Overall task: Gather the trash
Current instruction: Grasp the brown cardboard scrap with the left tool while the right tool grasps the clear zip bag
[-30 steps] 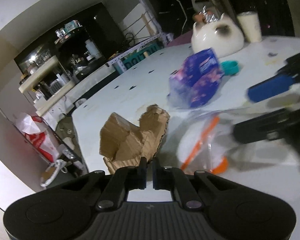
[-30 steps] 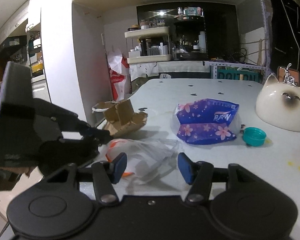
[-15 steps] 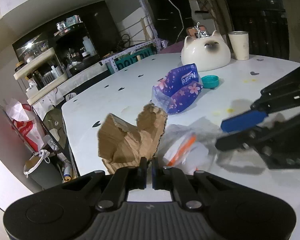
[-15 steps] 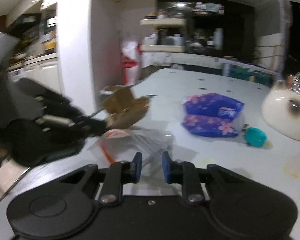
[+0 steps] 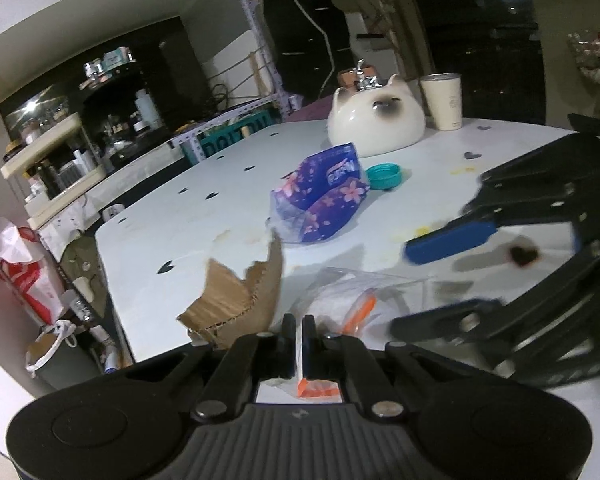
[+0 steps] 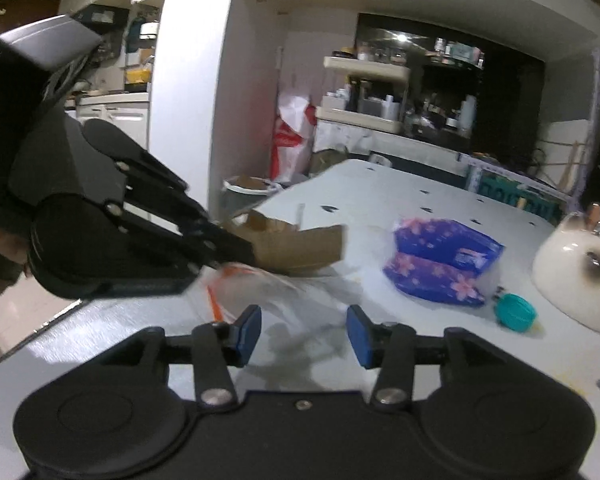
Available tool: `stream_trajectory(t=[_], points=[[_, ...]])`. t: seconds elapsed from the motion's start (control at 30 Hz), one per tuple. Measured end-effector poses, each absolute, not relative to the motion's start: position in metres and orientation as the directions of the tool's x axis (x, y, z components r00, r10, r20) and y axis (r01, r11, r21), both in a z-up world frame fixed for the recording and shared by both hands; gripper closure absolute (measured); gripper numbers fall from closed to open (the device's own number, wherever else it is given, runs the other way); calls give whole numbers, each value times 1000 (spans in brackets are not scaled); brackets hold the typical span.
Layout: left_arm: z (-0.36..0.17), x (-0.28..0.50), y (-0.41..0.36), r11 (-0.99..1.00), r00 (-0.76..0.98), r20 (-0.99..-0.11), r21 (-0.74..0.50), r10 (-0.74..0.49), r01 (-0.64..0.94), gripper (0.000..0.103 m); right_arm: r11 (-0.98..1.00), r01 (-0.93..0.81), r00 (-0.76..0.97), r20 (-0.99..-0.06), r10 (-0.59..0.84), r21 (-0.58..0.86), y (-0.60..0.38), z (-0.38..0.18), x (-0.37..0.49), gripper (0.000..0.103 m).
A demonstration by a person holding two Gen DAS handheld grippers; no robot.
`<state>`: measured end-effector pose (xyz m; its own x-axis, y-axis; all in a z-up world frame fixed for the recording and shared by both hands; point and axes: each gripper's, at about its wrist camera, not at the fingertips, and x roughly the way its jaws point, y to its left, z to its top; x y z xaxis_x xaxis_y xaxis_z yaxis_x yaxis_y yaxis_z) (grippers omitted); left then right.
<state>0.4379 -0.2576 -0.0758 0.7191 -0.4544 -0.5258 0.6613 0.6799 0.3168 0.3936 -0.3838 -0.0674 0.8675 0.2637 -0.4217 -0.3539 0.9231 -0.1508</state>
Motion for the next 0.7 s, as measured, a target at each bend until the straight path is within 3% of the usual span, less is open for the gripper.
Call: stream_trajectory(t=[0.07, 0.17, 0.2, 0.3, 0.37, 0.43, 0.53, 0.67, 0.7], points=[[-77, 436, -260, 667, 709, -530, 317, -465, 674, 102, 916, -354, 871, -424, 250, -187, -377, -69, 398, 60], [-77, 433, -262, 658, 716, -523, 338, -463, 673, 102, 920, -324, 885, -414, 212, -221, -373, -68, 400, 79], [-76, 434, -261, 662, 721, -518, 341, -460, 668, 101, 922, -315, 886, -417, 201, -224, -374, -68, 400, 91], [-72, 433, -261, 645, 759, -495, 424, -423, 636, 95, 936, -292, 878, -445, 179, -198, -384, -67, 402, 96], [-70, 436, -260, 634, 765, -500, 449, -405, 630, 81, 947, -267, 877, -452, 162, -180, -390, -66, 403, 97], [-69, 439, -261, 618, 771, -503, 478, -390, 624, 73, 958, -240, 878, -456, 146, -155, -397, -64, 404, 97], [-68, 442, -267, 576, 798, -492, 560, -347, 596, 67, 969, -208, 878, -461, 127, -130, -405, -63, 403, 97], [-68, 444, -278, 515, 813, -490, 631, -315, 580, 50, 983, -160, 877, -469, 98, -94, -415, -61, 404, 99], [-70, 446, -282, 496, 810, -502, 643, -302, 584, 49, 986, -145, 877, -472, 90, -80, -418, -60, 405, 100]])
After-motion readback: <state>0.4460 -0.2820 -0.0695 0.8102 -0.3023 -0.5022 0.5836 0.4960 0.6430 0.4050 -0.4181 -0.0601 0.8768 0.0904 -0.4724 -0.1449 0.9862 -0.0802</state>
